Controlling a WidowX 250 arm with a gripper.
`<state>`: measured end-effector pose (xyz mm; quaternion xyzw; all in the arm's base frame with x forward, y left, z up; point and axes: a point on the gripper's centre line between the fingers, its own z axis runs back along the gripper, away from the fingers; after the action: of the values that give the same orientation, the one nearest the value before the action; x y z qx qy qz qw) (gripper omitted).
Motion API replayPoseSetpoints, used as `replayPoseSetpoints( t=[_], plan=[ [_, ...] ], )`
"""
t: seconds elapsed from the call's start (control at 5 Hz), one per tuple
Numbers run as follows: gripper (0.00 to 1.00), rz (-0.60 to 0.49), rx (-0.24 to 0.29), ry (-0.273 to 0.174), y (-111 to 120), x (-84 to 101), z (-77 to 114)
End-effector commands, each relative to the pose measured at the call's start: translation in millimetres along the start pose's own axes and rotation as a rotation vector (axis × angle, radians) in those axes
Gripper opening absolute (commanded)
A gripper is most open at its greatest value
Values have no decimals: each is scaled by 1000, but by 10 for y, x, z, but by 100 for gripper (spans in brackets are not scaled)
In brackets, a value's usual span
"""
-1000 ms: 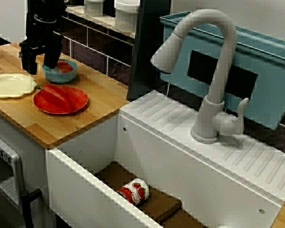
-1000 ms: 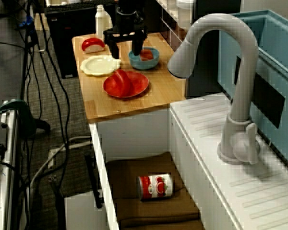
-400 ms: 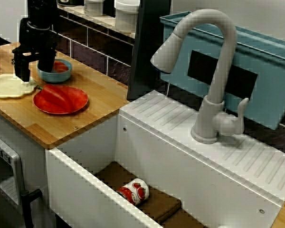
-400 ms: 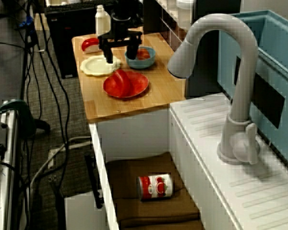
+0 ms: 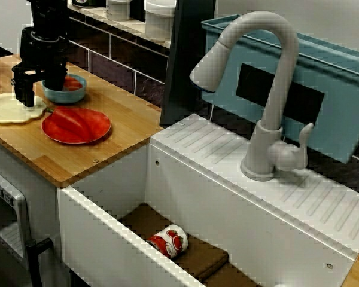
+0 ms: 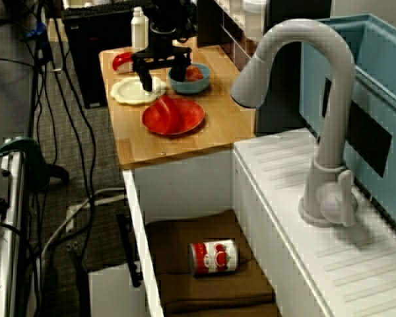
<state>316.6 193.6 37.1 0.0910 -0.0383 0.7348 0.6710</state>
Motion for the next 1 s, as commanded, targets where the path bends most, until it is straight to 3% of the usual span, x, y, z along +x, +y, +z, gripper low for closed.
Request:
replayPoseSetpoints(
  t=[0.0,0.8],
  plan=[
    [0,23,-56,-15,46,110,242],
    [0,20,-70,-4,60,201,335]
  ],
)
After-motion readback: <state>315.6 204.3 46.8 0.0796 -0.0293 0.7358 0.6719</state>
